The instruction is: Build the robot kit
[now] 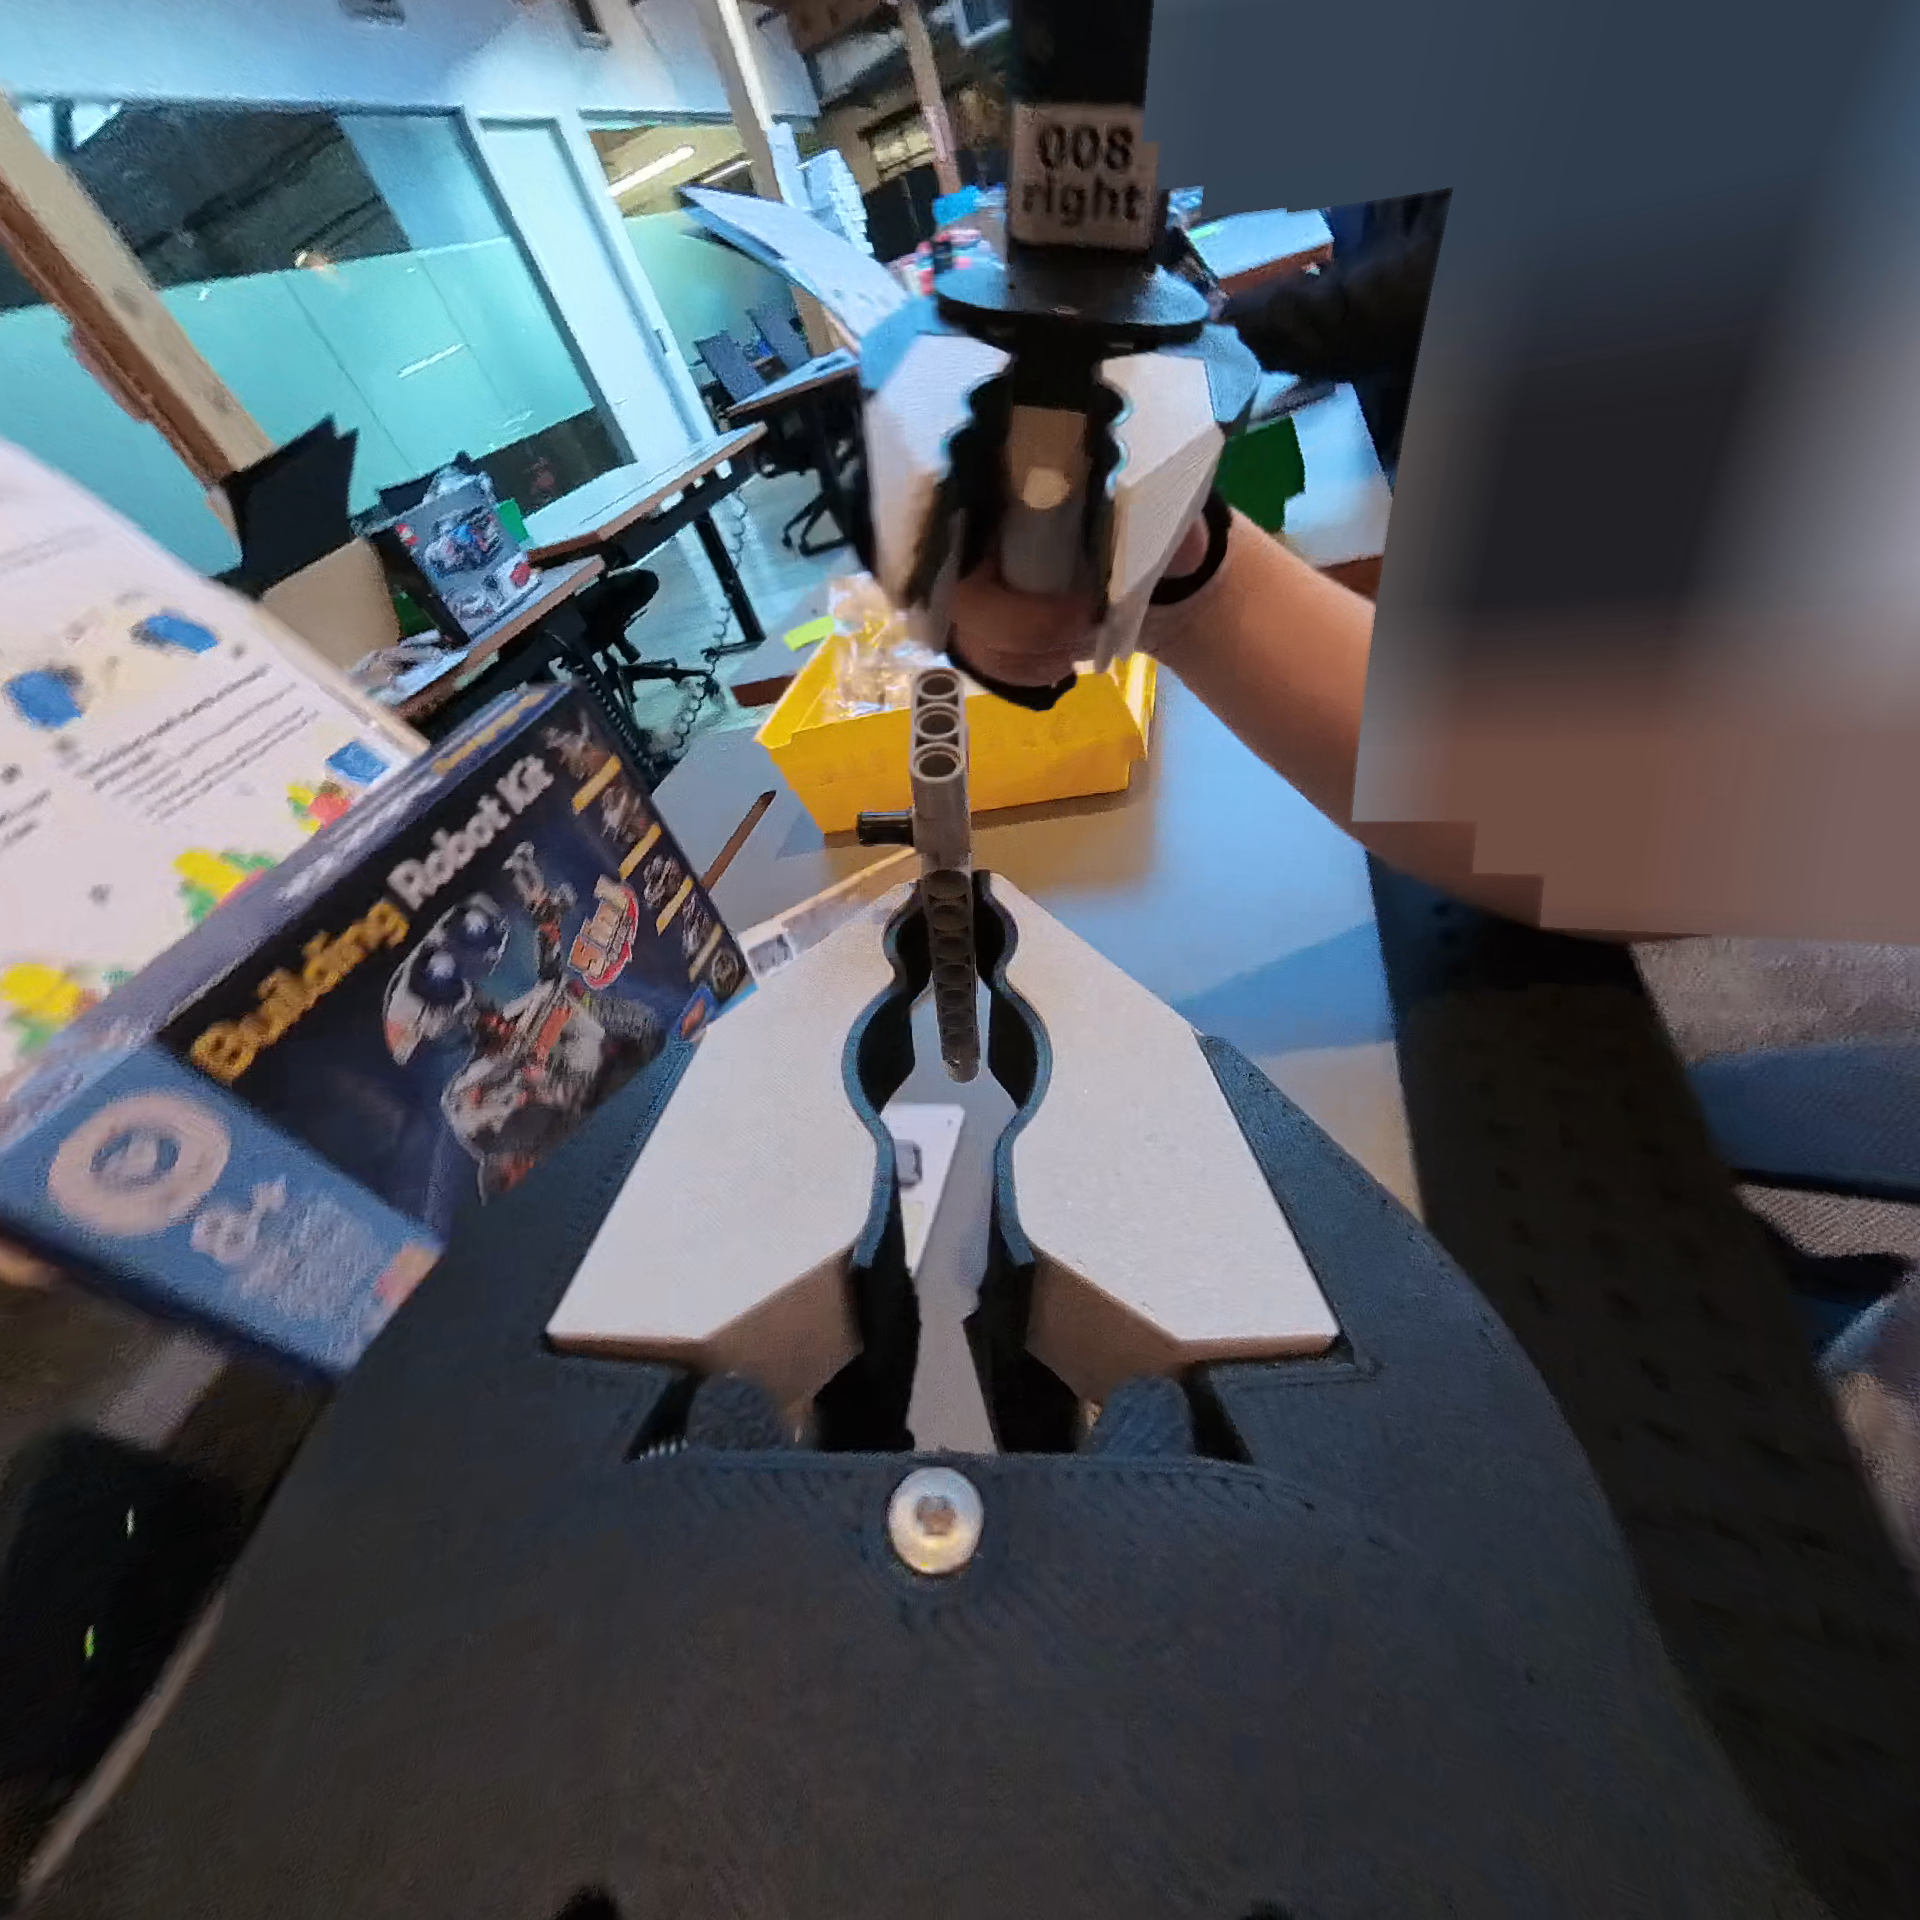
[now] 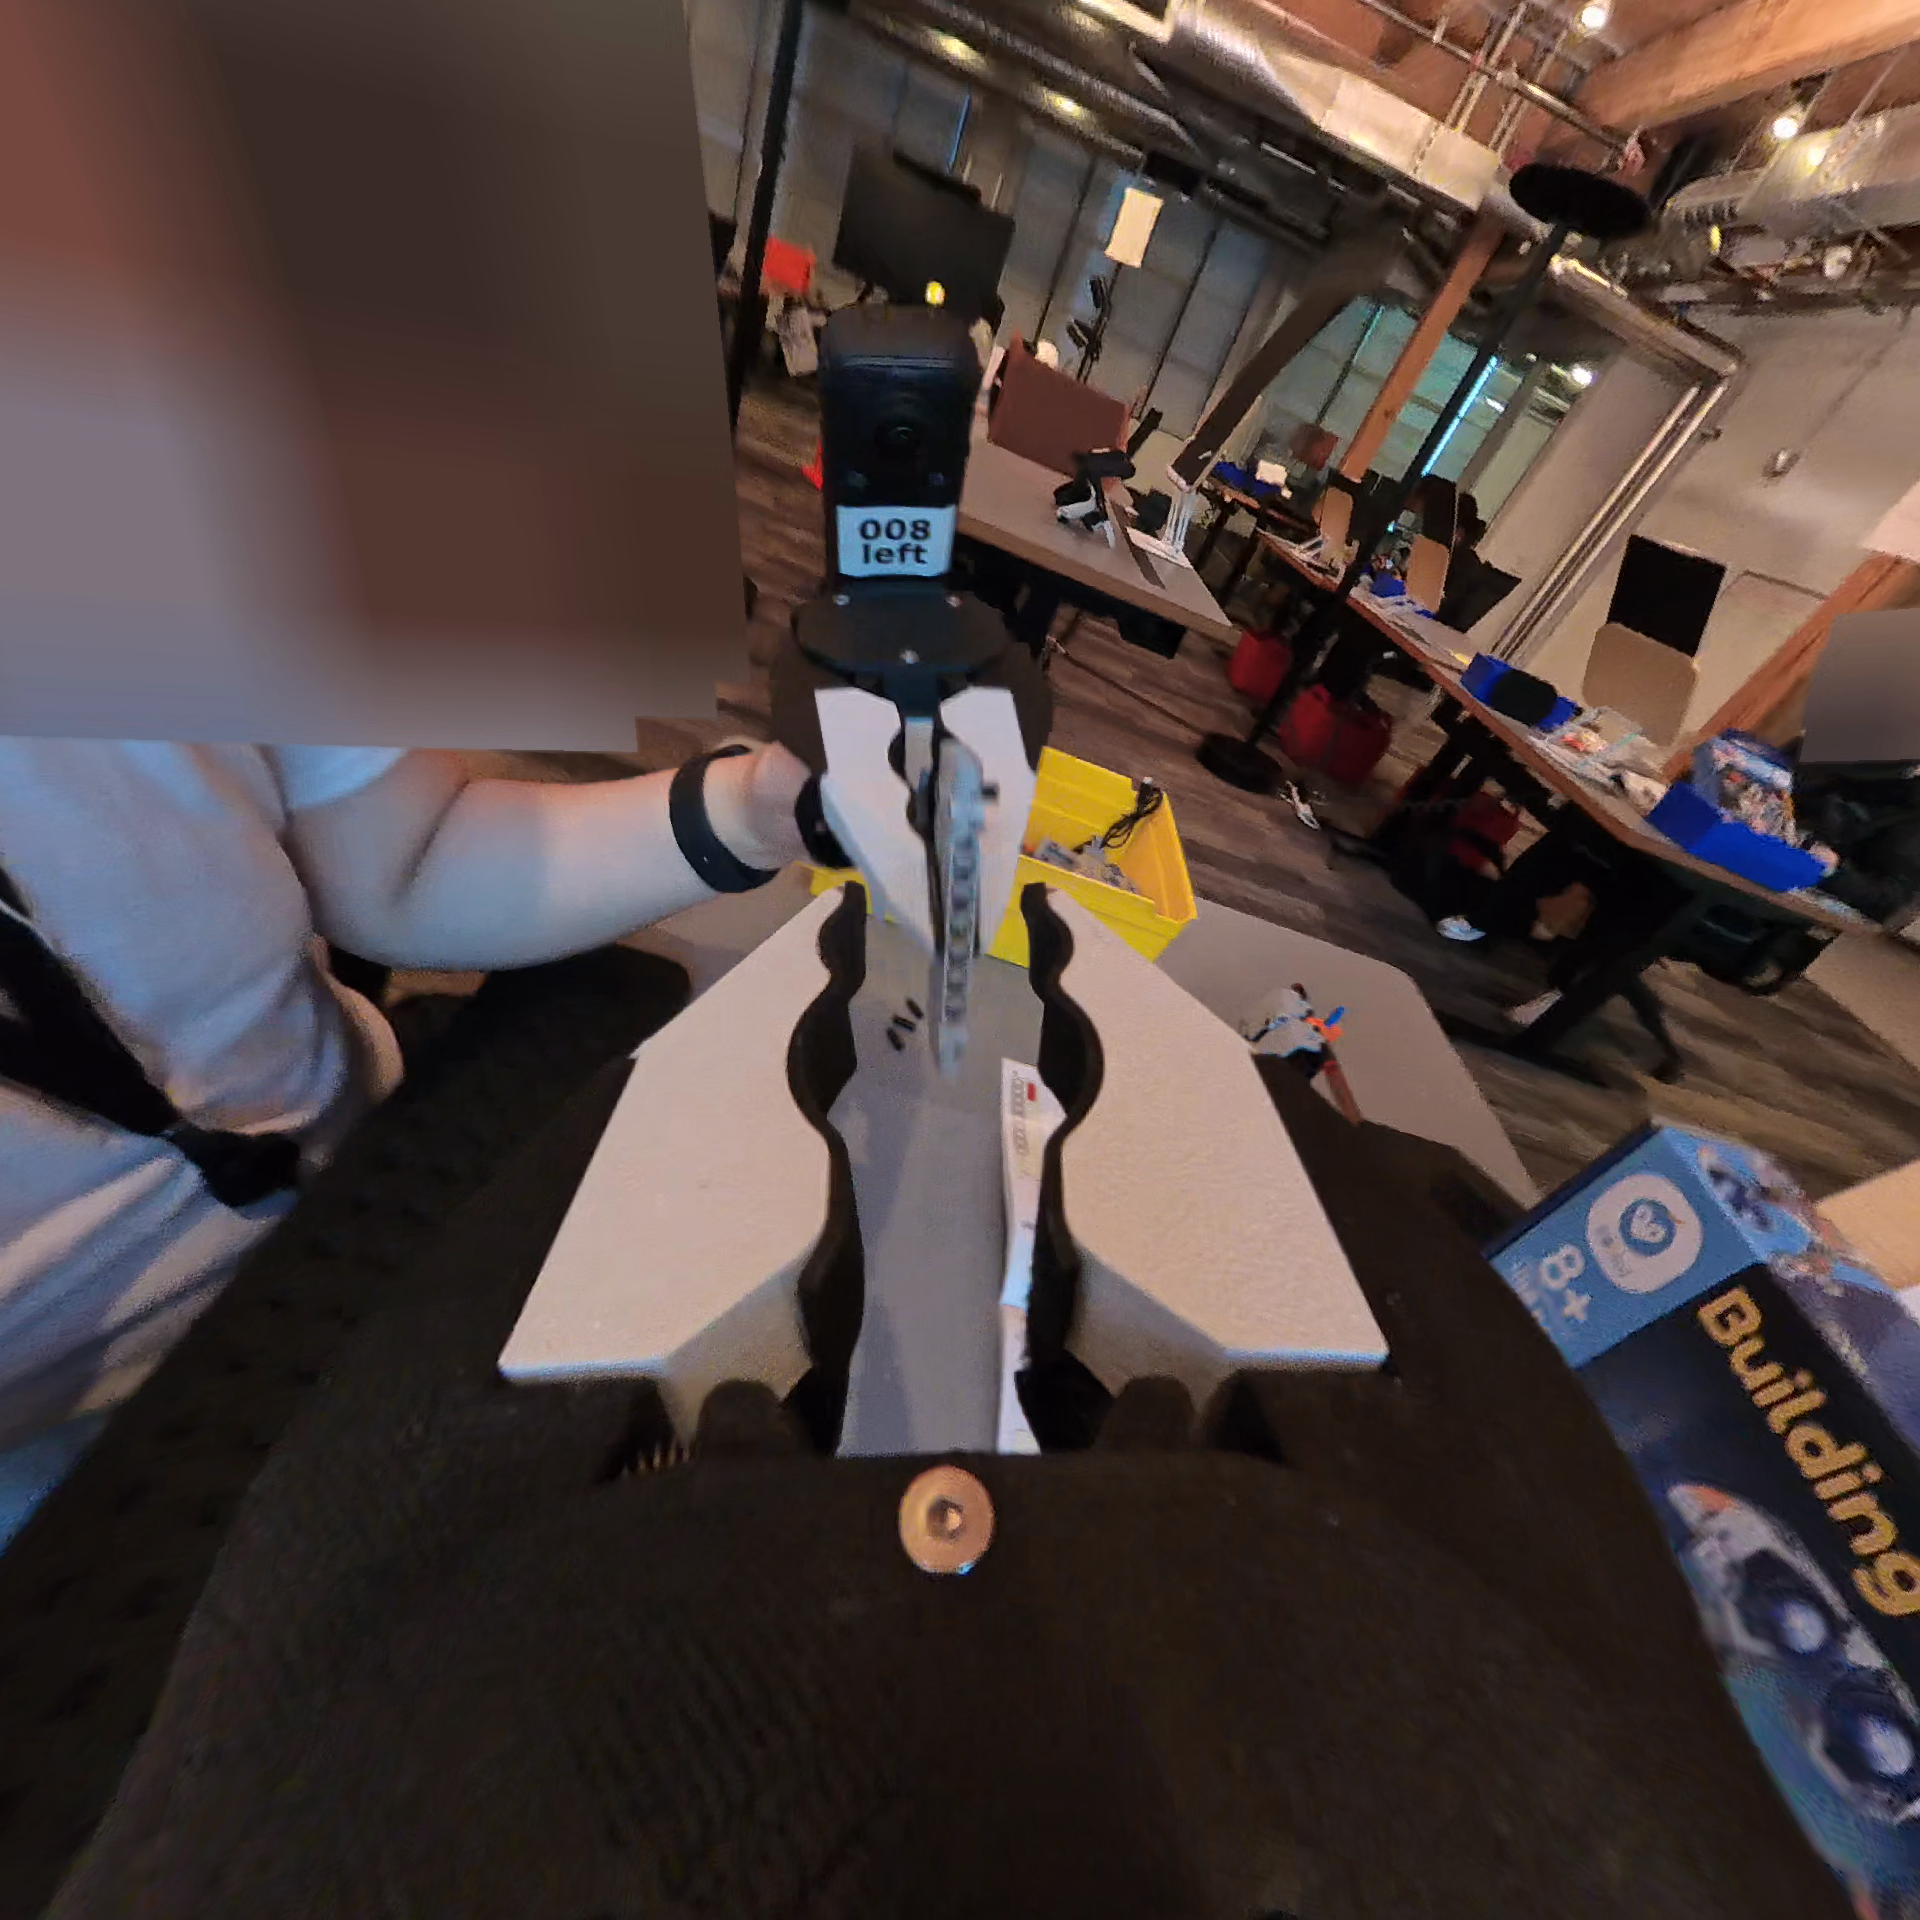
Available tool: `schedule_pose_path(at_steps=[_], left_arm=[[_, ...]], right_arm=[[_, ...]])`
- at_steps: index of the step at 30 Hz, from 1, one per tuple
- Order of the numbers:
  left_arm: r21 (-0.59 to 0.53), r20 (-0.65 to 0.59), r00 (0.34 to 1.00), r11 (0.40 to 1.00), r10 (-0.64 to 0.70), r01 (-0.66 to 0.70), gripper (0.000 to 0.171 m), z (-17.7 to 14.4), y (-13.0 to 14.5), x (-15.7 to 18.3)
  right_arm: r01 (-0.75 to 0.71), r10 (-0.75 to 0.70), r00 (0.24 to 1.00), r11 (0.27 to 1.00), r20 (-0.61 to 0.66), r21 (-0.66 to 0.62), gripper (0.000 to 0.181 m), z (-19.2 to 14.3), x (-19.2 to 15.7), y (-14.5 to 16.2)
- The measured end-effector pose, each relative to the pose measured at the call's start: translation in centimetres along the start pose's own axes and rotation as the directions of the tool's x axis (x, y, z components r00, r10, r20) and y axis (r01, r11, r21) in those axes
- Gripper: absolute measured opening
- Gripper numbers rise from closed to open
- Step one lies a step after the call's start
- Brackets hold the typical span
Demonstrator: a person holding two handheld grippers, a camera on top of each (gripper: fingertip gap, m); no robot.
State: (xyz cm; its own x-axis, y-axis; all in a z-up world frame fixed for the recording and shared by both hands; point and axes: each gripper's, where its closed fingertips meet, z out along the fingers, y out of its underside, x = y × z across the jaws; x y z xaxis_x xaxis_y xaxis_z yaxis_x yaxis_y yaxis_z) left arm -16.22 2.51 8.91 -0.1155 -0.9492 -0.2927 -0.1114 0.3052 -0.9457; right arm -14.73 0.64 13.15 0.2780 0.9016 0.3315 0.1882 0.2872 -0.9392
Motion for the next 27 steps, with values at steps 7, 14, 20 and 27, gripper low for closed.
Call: schedule_pose_path(at_steps=[7, 14, 20, 27], left_arm=[[-0.082, 0.329, 0.931, 0.977, -0.161, 0.198, 0.005, -16.4, 2.2, -2.0], [-0.109, 0.506, 0.846, 0.96, -0.169, 0.257, 0.005, -25.8, 5.0, 0.2], [-0.063, 0.463, 0.838, 0.933, -0.288, 0.355, 0.005, -27.3, 7.5, 1.6], [0.107, 0.245, 0.853, 0.888, -0.46, 0.448, 0.005, -24.2, 7.1, 1.5]], right_arm=[[-0.253, 0.227, 0.965, 0.939, -0.133, -0.232, 0.022, 6.3, 3.2, 6.8], [-0.131, 0.244, 0.95, 0.88, 0.197, -0.457, 0.012, 22.4, -2.5, 20.0], [0.013, 0.199, 0.927, 0.83, 0.318, -0.558, 0.012, 26.4, -3.0, 24.3], [-0.441, 0.387, 0.769, 0.897, 0.509, -0.016, 0.033, 26.6, -5.7, 6.7]])
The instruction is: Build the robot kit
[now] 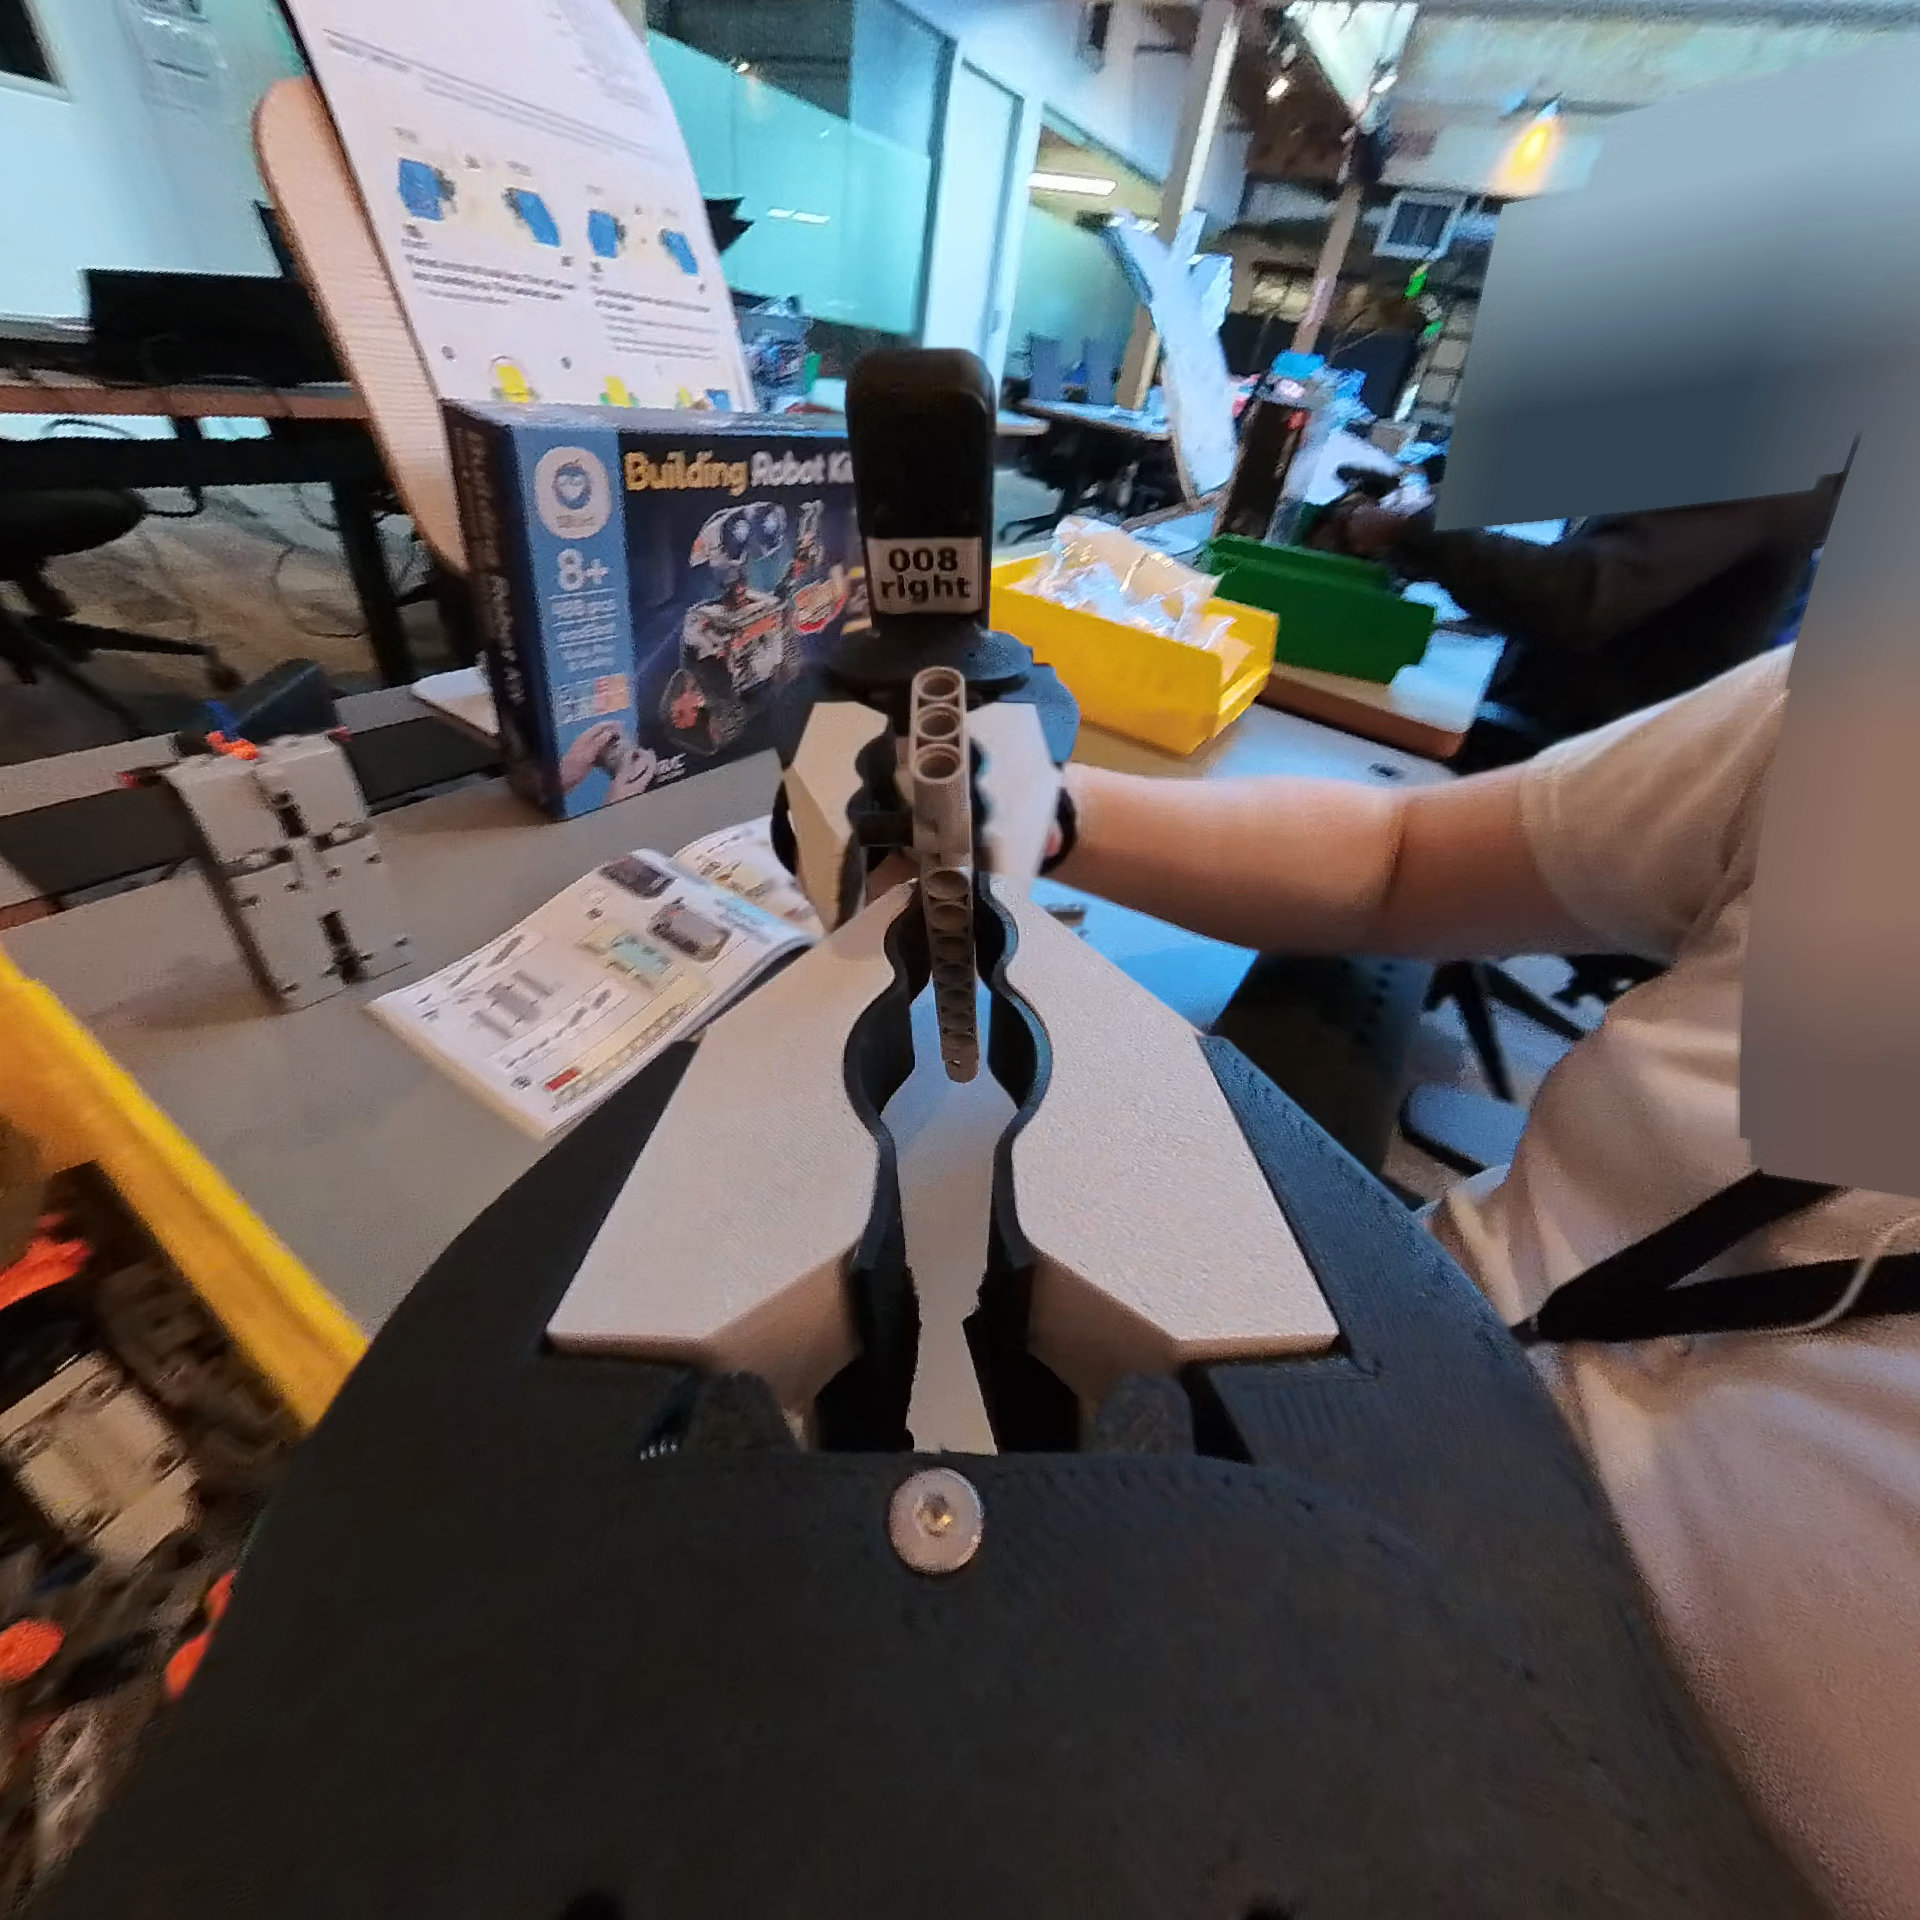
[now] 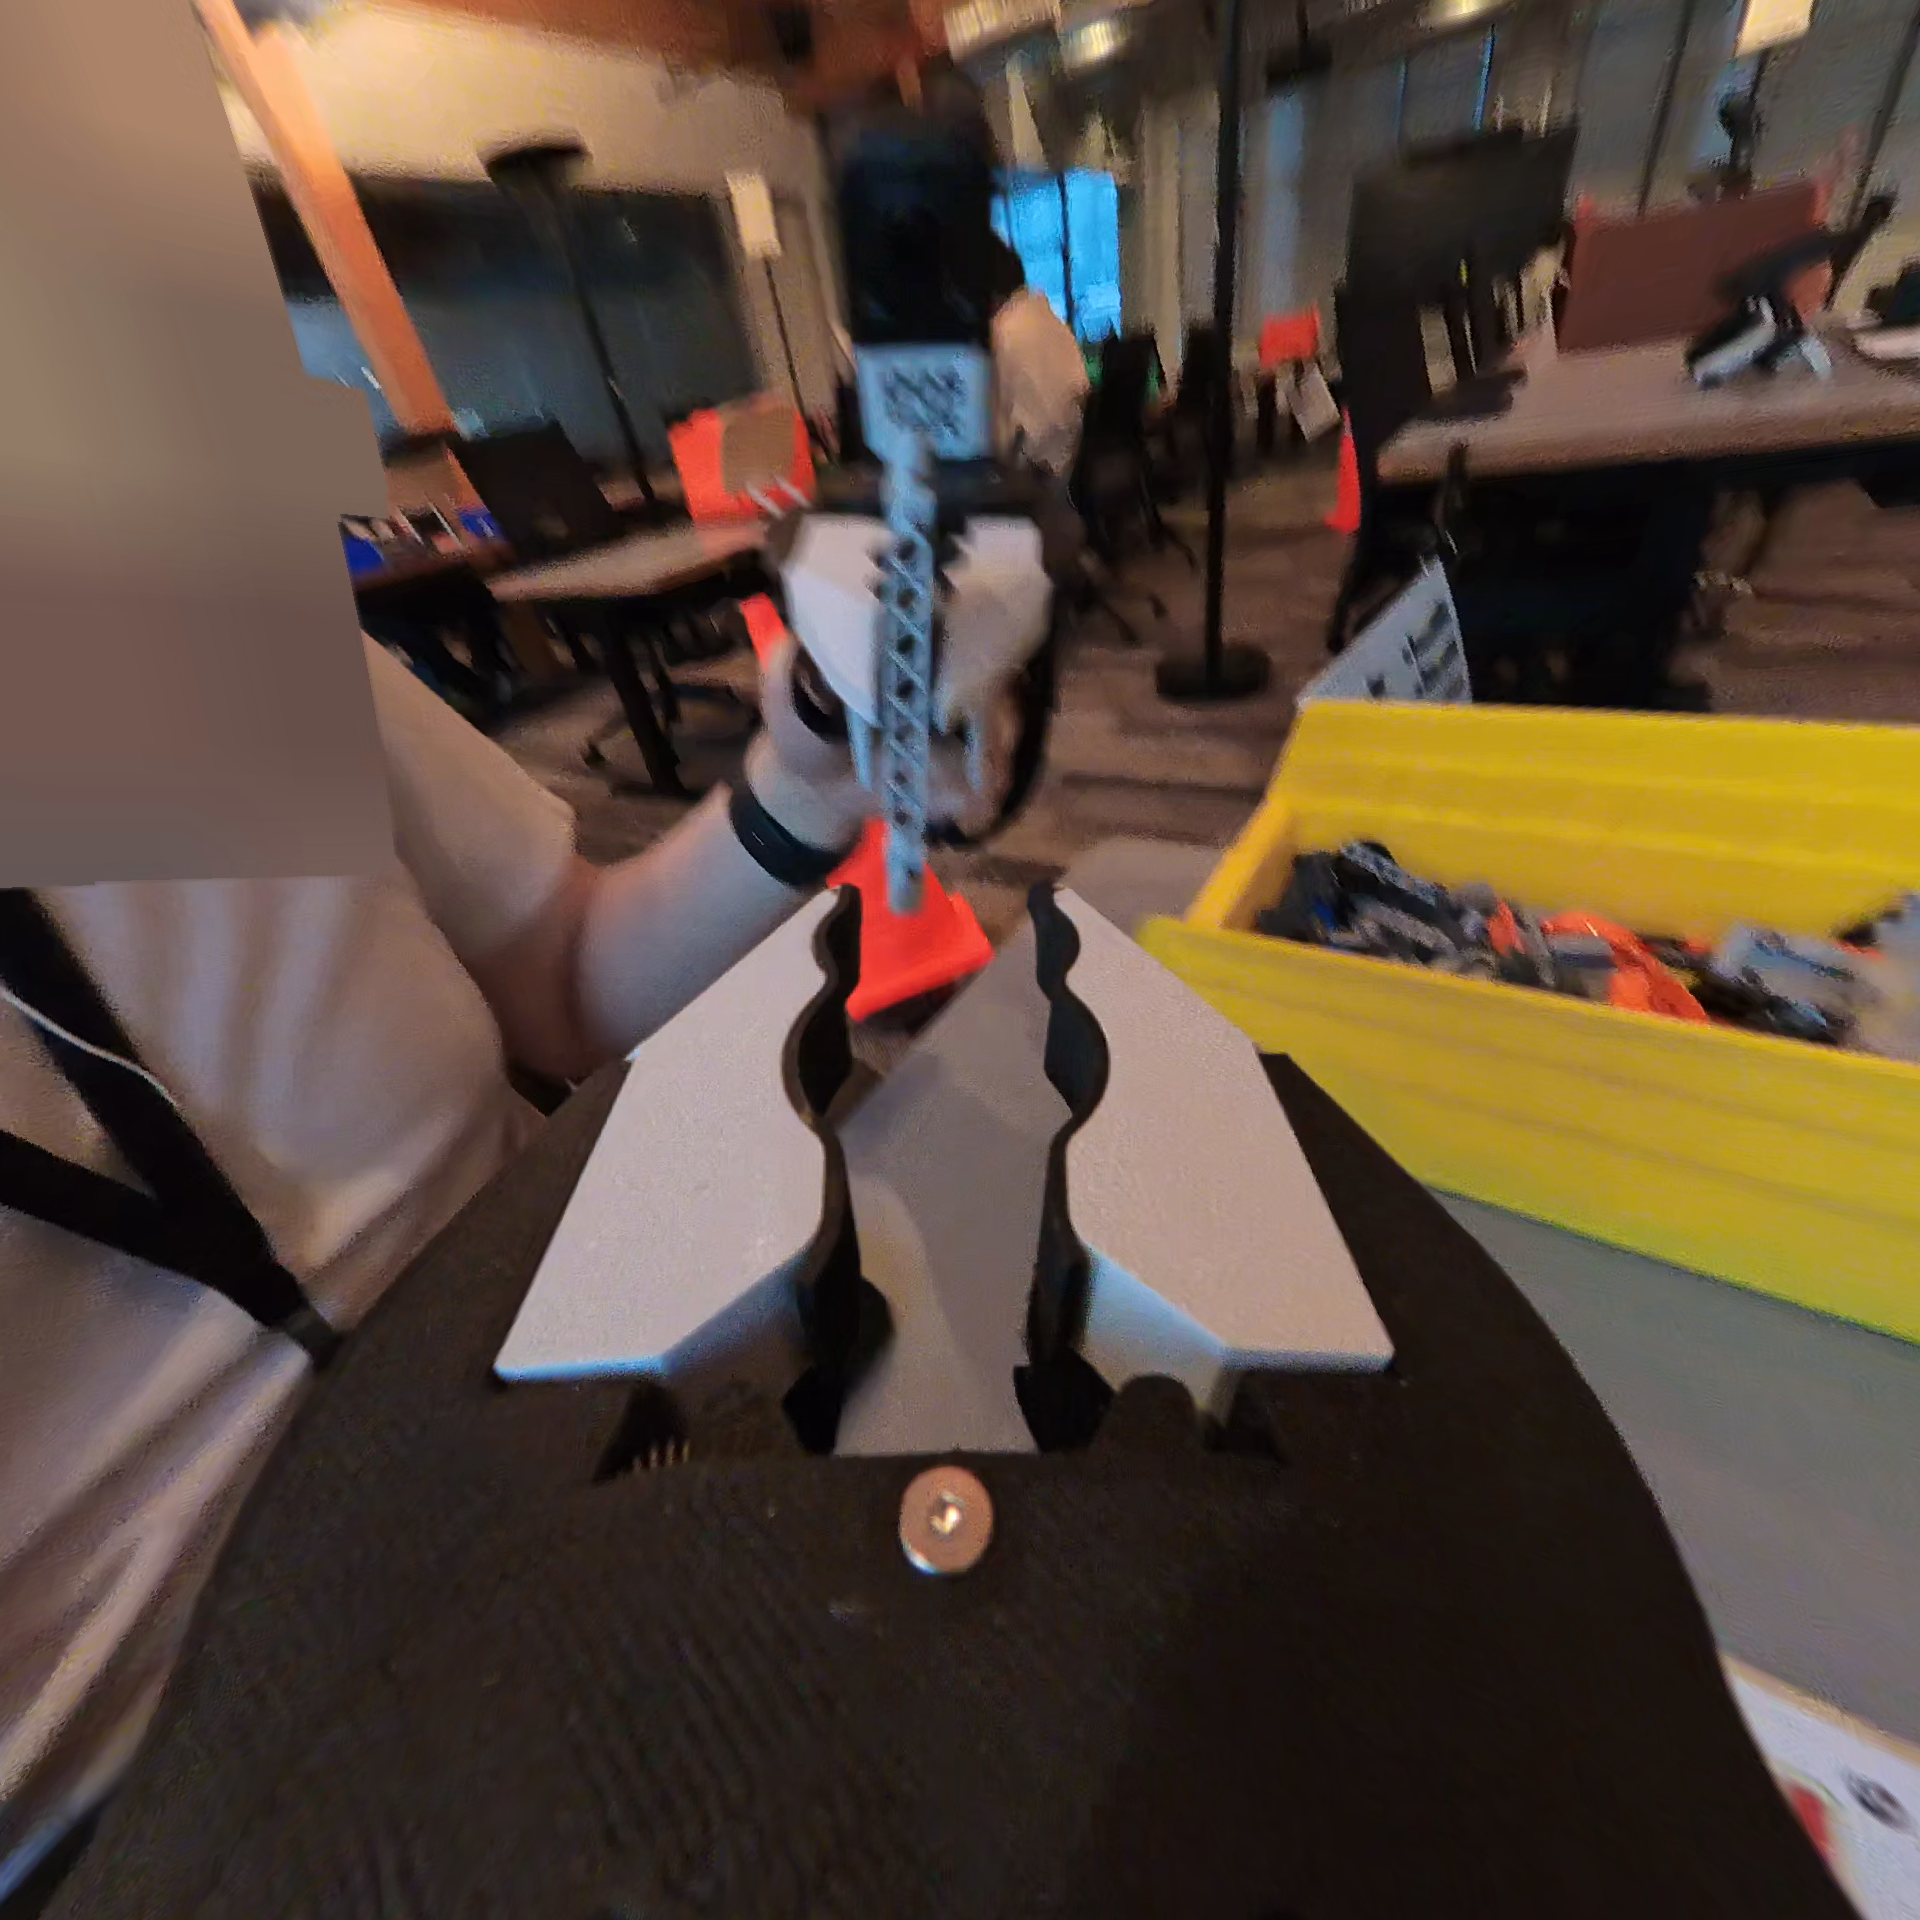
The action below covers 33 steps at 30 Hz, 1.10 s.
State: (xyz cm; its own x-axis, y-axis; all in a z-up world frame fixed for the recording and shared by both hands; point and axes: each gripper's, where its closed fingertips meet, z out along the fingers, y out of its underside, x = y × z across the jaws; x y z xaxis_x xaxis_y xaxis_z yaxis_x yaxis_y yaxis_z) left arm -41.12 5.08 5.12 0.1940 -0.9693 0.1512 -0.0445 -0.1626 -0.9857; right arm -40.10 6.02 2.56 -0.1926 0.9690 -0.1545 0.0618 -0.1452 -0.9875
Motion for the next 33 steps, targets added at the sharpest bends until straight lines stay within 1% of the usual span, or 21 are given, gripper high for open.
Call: schedule_pose_path(at_steps=[2, 4, 5, 6, 8, 10, 11, 12, 13, 15, 16, 17, 18, 19, 20, 22, 23, 24, 25, 30, 33], left_arm=[[0.026, -0.069, 0.997, 0.999, -0.029, 0.031, 0.005, 0.9, -0.5, 0.3], [0.043, -0.106, 0.993, 0.998, -0.044, 0.049, 0.005, 1.8, -0.9, 0.2], [0.042, -0.132, 0.99, 0.998, -0.046, 0.052, 0.005, 2.2, -1.0, 0.5], [0.038, -0.151, 0.987, 0.998, -0.045, 0.052, 0.005, 2.6, -1.0, 0.7], [0.056, -0.188, 0.981, 0.997, -0.04, 0.051, 0.005, 3.2, -1.3, 1.1], [0.074, -0.165, 0.986, 0.997, -0.009, 0.022, 0.005, 3.8, -1.4, 0.6], [0.099, -0.116, 0.993, 0.995, -0.01, 0.021, 0.013, 4.1, -1.6, -0.2], [0.145, -0.054, 0.998, 0.989, -0.03, 0.038, 0.031, 4.3, -2.1, -1.1], [0.199, -0.014, 0.998, 0.978, -0.058, 0.06, 0.046, 4.3, -2.7, -1.7], [0.285, 0.022, 0.99, 0.95, -0.141, 0.129, 0.053, 4.2, -3.4, -2.5], [0.329, 0.033, 0.983, 0.931, -0.18, 0.16, 0.057, 4.2, -3.7, -2.8], [0.382, 0.021, 0.979, 0.907, -0.2, 0.178, 0.058, 4.2, -4.3, -2.5], [0.43, 0.0, 0.98, 0.885, -0.199, 0.18, 0.057, 4.2, -4.8, -2.0], [0.463, 0.002, 0.983, 0.871, -0.185, 0.163, 0.058, 4.5, -5.2, -1.6], [0.477, 0.033, 0.987, 0.87, -0.158, 0.123, 0.055, 4.9, -5.3, -1.5], [0.473, 0.144, 0.983, 0.881, -0.114, 0.033, 0.045, 5.4, -5.1, -2.0], [0.475, 0.167, 0.981, 0.88, -0.096, 0.005, 0.041, 5.6, -5.1, -1.9], [0.487, 0.157, 0.985, 0.873, -0.075, -0.011, 0.03, 5.6, -5.3, -1.4], [0.505, 0.149, 0.986, 0.863, -0.068, -0.017, 0.027, 5.6, -5.5, -1.2], [0.564, 0.139, 0.987, 0.826, -0.078, -0.014, 0.026, 5.2, -6.1, -1.0], [0.6, 0.178, 0.981, 0.798, -0.073, -0.05, 0.024, 4.5, -6.3, -1.1]], right_arm=[[0.004, -0.004, 1.0, 1.0, -0.008, 0.018, 0.037, 0.4, -1.1, -0.4], [0.015, -0.016, 0.999, 1.0, -0.042, -0.026, 0.036, 0.8, -1.5, 0.2], [0.03, -0.032, 0.997, 0.999, -0.07, -0.031, 0.026, 0.8, -1.6, 0.2], [0.04, -0.043, 0.995, 0.999, -0.087, -0.029, 0.011, 0.8, -1.8, 0.0], [0.045, -0.046, 0.991, 0.999, -0.126, -0.006, 0.008, 0.2, -1.8, -0.4], [0.057, -0.058, 0.975, 0.998, -0.214, -0.011, 0.007, -0.5, -1.0, -0.3], [0.089, -0.089, 0.953, 0.996, -0.288, -0.015, 0.006, -1.1, -0.3, -0.5], [0.137, -0.141, 0.919, 0.99, -0.368, -0.038, 0.006, -1.8, 0.4, -0.7], [0.186, -0.206, 0.862, 0.978, -0.464, -0.09, 0.006, -2.6, 1.3, -0.8], [0.317, -0.397, 0.677, 0.917, -0.62, -0.24, 0.006, -4.5, 2.6, -1.4], [0.378, -0.501, 0.564, 0.864, -0.657, -0.334, 0.006, -5.3, 2.8, -1.7], [0.418, -0.584, 0.458, 0.807, -0.67, -0.418, 0.006, -5.8, 2.9, -1.9], [0.435, -0.643, 0.378, 0.759, -0.666, -0.485, 0.006, -6.0, 2.9, -1.9], [0.444, -0.677, 0.326, 0.726, -0.66, -0.525, 0.007, -6.0, 2.8, -1.8], [0.456, -0.69, 0.293, 0.71, -0.662, -0.537, 0.007, -6.0, 2.7, -1.9], [0.458, -0.681, 0.273, 0.713, -0.679, -0.531, 0.007, -6.0, 2.6, -2.1], [0.459, -0.675, 0.261, 0.716, -0.69, -0.526, 0.007, -6.1, 2.6, -2.2], [0.461, -0.672, 0.252, 0.716, -0.696, -0.524, 0.007, -6.2, 2.5, -2.4], [0.463, -0.672, 0.248, 0.715, -0.698, -0.524, 0.007, -6.2, 2.4, -2.4], [0.473, -0.675, 0.201, 0.701, -0.71, -0.533, 0.007, -6.2, 2.3, -2.5], [0.463, -0.667, 0.177, 0.705, -0.724, -0.537, 0.007, -6.1, 2.4, -2.5]])
